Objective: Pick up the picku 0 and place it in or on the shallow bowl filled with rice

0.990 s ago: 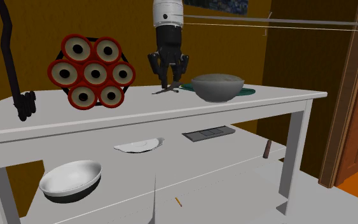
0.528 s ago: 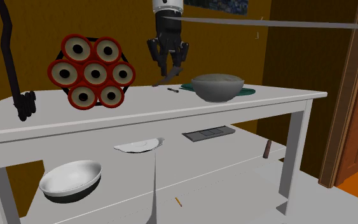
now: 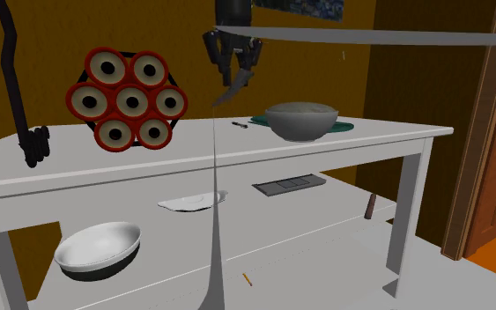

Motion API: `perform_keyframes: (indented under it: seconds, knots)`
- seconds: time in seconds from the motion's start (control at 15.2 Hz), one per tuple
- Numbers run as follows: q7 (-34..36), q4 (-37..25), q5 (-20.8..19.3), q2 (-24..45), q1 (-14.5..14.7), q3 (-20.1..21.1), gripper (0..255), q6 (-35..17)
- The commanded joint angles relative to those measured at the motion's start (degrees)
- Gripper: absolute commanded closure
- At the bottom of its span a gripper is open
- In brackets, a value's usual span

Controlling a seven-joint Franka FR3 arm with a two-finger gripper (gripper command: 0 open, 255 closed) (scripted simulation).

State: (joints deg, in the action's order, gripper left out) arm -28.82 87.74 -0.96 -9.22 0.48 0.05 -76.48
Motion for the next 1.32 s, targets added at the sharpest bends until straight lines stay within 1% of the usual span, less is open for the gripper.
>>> perform_keyframes:
  seconds: [0.0, 0.2, 0.26, 0.59, 0.99, 1.25]
  knots:
    - [-0.1, -2.7, 0.0, 0.9, 0.0, 0.0, 255, 1.8]
    - [-0.1, -7.0, 0.0, 2.4, 0.0, 0.0, 255, 4.6]
    - [-0.1, -7.5, 0.0, 2.6, 0.0, 0.0, 255, 4.9]
    - [-7.5, -12.8, -0.5, 6.7, -3.2, -4.0, 255, 6.0]
    - [-15.9, -22.8, 0.1, 14.1, -7.5, -8.3, 255, 8.4]
    - [-15.5, -15.6, -0.3, 11.3, -7.3, -8.1, 255, 4.0]
